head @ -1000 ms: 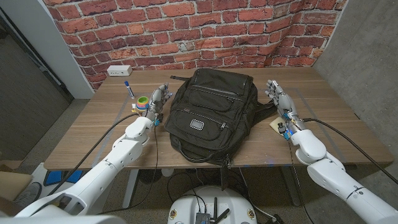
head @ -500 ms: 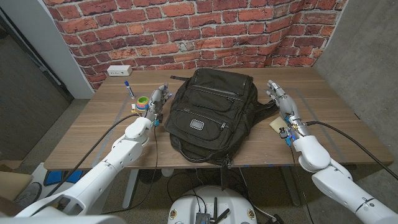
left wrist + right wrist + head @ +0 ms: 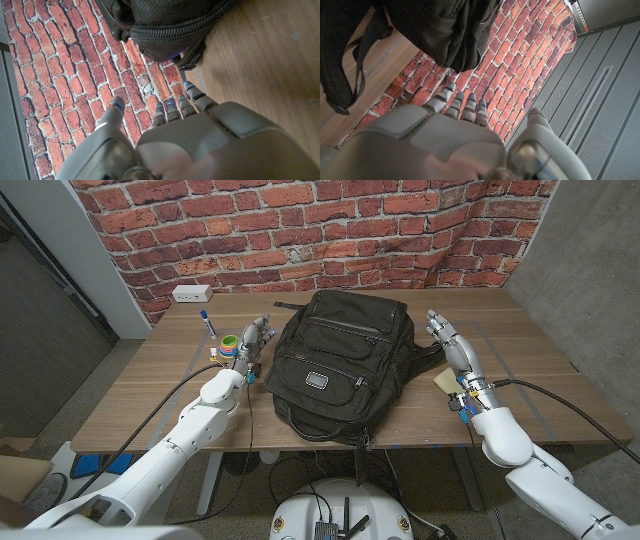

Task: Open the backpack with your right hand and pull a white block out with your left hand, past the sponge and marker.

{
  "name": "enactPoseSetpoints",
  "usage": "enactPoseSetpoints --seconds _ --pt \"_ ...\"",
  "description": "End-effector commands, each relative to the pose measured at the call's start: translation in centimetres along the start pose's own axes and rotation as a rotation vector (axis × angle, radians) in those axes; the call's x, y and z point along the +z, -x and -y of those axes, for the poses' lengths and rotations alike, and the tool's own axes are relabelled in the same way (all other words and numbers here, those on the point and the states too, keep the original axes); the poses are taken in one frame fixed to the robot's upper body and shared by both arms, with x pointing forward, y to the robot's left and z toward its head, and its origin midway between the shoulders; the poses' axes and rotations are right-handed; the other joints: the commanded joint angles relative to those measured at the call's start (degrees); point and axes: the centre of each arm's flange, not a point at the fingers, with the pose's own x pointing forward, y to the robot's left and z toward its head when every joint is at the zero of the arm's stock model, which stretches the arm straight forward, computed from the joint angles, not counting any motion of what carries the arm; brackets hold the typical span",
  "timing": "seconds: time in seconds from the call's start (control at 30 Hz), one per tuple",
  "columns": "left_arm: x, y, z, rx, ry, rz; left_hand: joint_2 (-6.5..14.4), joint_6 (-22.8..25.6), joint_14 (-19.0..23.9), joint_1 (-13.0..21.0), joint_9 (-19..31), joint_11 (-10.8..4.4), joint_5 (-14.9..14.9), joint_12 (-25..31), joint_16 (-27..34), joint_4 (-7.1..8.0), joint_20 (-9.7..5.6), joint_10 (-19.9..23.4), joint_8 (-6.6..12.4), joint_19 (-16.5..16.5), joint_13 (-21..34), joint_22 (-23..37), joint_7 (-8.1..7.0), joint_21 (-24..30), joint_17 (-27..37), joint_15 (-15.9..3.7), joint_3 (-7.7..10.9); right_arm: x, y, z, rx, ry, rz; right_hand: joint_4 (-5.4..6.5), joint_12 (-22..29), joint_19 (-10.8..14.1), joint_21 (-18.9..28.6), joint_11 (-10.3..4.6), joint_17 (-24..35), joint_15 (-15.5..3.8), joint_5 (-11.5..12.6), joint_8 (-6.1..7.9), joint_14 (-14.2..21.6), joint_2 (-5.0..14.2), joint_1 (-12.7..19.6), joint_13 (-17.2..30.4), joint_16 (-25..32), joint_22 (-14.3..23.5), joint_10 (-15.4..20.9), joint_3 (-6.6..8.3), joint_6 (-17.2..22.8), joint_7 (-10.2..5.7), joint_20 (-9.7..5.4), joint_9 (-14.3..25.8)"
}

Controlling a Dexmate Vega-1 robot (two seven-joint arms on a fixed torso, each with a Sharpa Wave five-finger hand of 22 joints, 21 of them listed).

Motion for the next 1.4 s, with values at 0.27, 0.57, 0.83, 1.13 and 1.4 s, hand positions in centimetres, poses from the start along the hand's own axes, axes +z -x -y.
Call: enactPoseSetpoints --seconds 0.27,0.57,0.83,1.13,1.4 --pt "0.2 0.1 0.2 0.015 0.006 -0.007 1.65 0.47 0.47 0.75 0.20 0.06 0.12 0.28 0.15 -0.11 -2.82 0.40 0.20 0.58 0.20 0.23 -0.20 0.51 0.20 -0.35 0.56 2.1 2.2 -1.3 0.025 0.160 0.096 -0.93 -0.57 1.43 0.49 -1.50 -0.32 -1.01 0.28 0.02 2.34 0.75 0.98 0.20 0.89 0.11 -1.33 0.27 -0.55 -0.54 -0.91 0.19" --pt "0.4 0.2 0.3 0.025 0.003 -0.012 1.70 0.51 0.55 0.76 0.21 0.00 0.12 0.27 0.14 -0.14 -2.77 0.45 0.20 0.70 0.20 0.23 -0.12 0.53 0.21 -0.33 0.68 3.1 3.5 -1.7 0.075 0.269 0.138 -1.58 -0.47 1.70 0.45 -1.48 -0.63 -0.88 0.24 0.01 2.95 0.63 1.62 0.20 0.92 0.10 -1.50 0.51 -0.81 -0.50 -0.73 0.21" --pt "0.5 0.3 0.2 0.036 0.007 -0.014 1.72 0.51 0.60 0.76 0.21 0.05 0.12 0.26 0.13 -0.17 -2.79 0.48 0.19 0.74 0.21 0.24 -0.10 0.52 0.22 -0.36 0.80 3.5 4.4 -2.4 0.060 0.339 0.209 -2.44 0.10 3.26 0.77 -1.21 -0.96 -0.96 0.05 0.25 5.10 0.31 2.24 0.22 1.51 0.11 -0.28 0.62 -0.56 -0.14 -0.81 0.26" --pt "0.8 0.2 0.3 0.039 0.002 -0.021 1.73 0.49 0.64 0.75 0.21 0.08 0.10 0.23 0.10 -0.21 -2.79 0.48 0.18 0.74 0.21 0.24 -0.10 0.50 0.22 -0.34 0.91 4.2 5.7 -2.7 0.081 0.390 0.246 -2.97 0.49 4.75 1.02 -1.06 -1.10 -1.11 -0.04 0.52 6.45 0.37 2.64 0.26 1.91 0.12 1.10 0.74 0.11 0.07 -1.00 0.30" --pt "1.5 0.2 0.2 0.047 -0.012 -0.021 1.73 0.47 0.64 0.76 0.22 0.02 0.10 0.22 0.07 -0.26 -2.80 0.47 0.16 0.75 0.21 0.24 -0.15 0.49 0.22 -0.32 1.03 4.4 6.8 -3.1 0.095 0.427 0.259 -3.65 0.50 4.79 0.82 -1.22 -1.32 -1.31 -0.08 0.51 6.45 0.42 3.44 0.29 1.73 0.12 1.43 1.08 0.12 0.01 -1.04 0.32"
